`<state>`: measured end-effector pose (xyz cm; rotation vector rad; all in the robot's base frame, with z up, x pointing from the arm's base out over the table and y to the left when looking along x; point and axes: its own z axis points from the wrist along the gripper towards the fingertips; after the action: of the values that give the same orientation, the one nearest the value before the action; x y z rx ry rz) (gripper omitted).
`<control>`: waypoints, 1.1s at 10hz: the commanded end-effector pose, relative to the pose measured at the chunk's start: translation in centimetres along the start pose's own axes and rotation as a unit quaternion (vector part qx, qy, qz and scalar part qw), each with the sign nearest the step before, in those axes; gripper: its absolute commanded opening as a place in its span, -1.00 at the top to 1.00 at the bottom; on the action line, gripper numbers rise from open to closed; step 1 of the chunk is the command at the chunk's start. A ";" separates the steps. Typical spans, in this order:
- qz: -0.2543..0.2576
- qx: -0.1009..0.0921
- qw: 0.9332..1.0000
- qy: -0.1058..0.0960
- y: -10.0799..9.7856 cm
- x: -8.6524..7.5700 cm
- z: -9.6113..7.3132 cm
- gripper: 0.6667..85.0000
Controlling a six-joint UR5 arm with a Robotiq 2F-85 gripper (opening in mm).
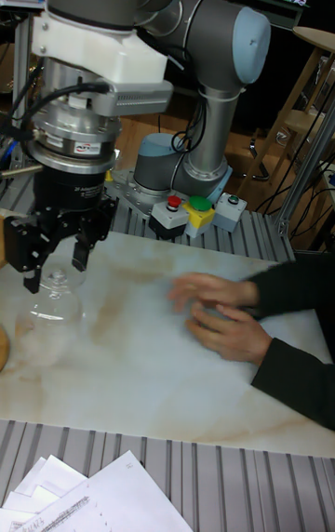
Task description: Put the glass cup onto the shelf
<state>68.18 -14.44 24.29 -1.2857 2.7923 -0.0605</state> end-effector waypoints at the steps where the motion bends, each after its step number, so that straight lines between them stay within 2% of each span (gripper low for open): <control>1: -0.046 0.014 0.999 0.010 -2.4 1.7 -0.2 0.99; 3: -0.070 0.026 0.997 0.019 -4.0 2.9 -0.5 0.99; 6: -0.088 0.027 0.996 0.021 -5.0 4.2 -0.5 0.99; 11: -0.088 0.016 0.996 0.022 -4.8 5.2 -0.7 0.99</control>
<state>68.71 -21.36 24.90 -1.5345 2.6970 -0.1659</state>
